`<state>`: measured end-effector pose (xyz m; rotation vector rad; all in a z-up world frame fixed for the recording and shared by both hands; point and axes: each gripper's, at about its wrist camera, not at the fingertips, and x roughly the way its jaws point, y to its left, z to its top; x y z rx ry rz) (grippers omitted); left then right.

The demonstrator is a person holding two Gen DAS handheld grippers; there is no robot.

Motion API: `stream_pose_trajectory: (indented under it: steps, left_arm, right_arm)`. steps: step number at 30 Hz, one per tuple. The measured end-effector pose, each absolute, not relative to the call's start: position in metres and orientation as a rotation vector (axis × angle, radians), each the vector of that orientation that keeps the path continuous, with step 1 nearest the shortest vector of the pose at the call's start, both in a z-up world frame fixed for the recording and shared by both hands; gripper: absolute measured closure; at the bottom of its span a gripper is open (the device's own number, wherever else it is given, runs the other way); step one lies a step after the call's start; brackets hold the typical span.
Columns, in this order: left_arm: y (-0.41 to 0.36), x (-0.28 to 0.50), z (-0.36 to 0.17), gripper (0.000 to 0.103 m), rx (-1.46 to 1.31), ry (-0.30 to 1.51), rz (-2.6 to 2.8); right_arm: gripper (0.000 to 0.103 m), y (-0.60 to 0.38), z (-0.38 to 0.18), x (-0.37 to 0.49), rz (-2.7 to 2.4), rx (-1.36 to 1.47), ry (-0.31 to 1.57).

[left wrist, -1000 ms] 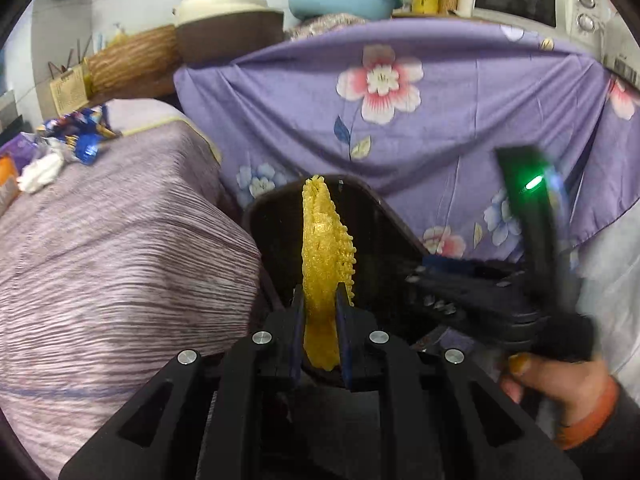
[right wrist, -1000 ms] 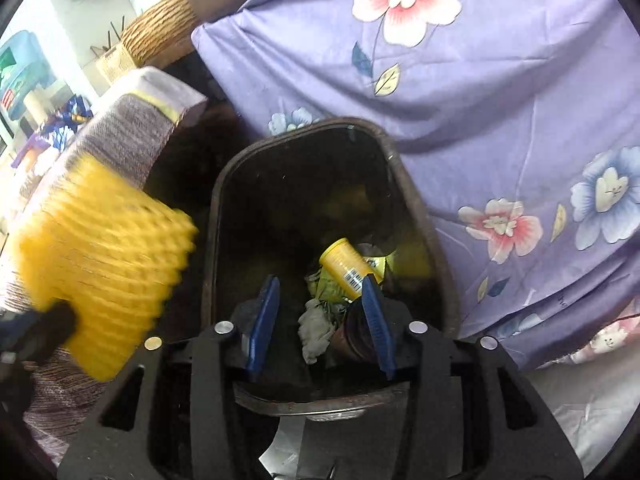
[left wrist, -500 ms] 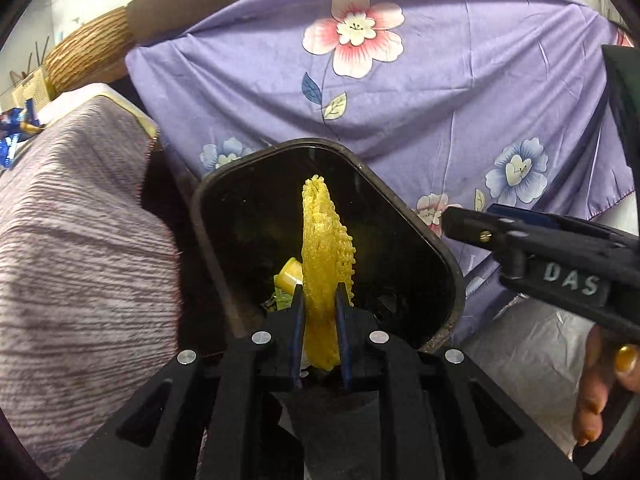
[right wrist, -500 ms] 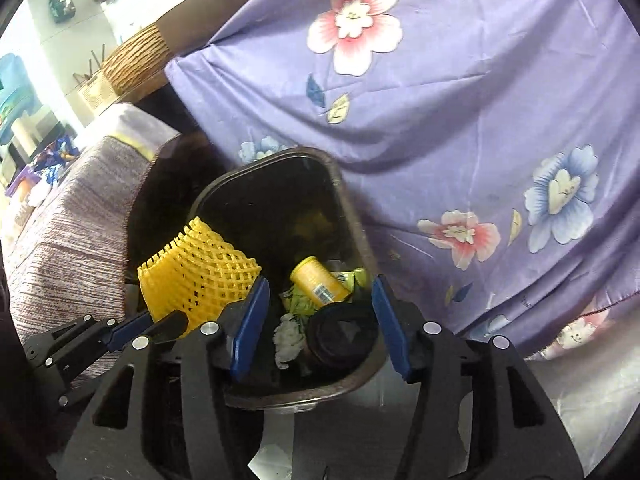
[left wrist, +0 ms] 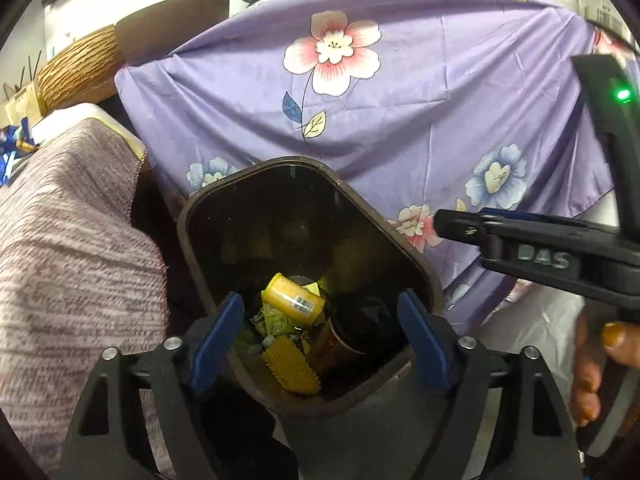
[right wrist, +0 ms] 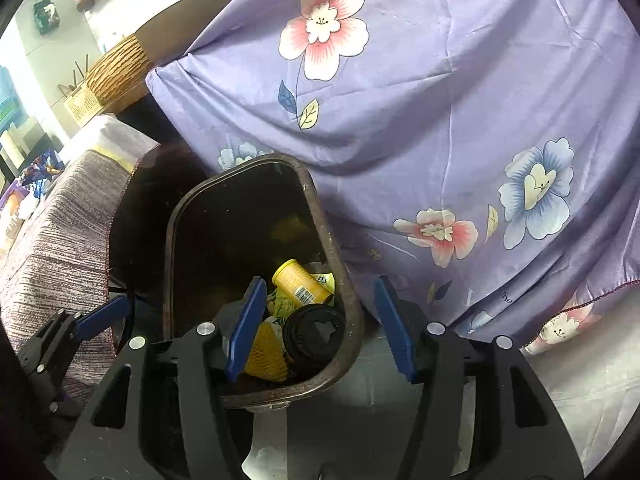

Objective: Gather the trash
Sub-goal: 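Move both tools back from the bin over the table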

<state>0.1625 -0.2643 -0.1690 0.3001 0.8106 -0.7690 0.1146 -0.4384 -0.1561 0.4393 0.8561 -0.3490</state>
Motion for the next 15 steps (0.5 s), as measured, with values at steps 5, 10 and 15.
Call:
stream_pose_trajectory:
  steps: [5, 10, 15]
  left_arm:
    - [-0.251, 0.15, -0.153, 0.018, 0.277, 0.789, -0.776]
    - [-0.236, 0.135, -0.13, 0.01, 0.268, 0.743, -0.788]
    - [-0.213, 0.126, -0.105, 0.006, 0.261, 0.708, -0.782]
  right_arm:
    - [0.046, -0.433, -0.157, 0.118, -0.334, 0.432, 0.861]
    - [0.046, -0.428, -0.156, 0.121, -0.321, 0.428, 0.861]
    - [0.044, -0.419, -0.152, 0.126, -0.293, 0.421, 0.86]
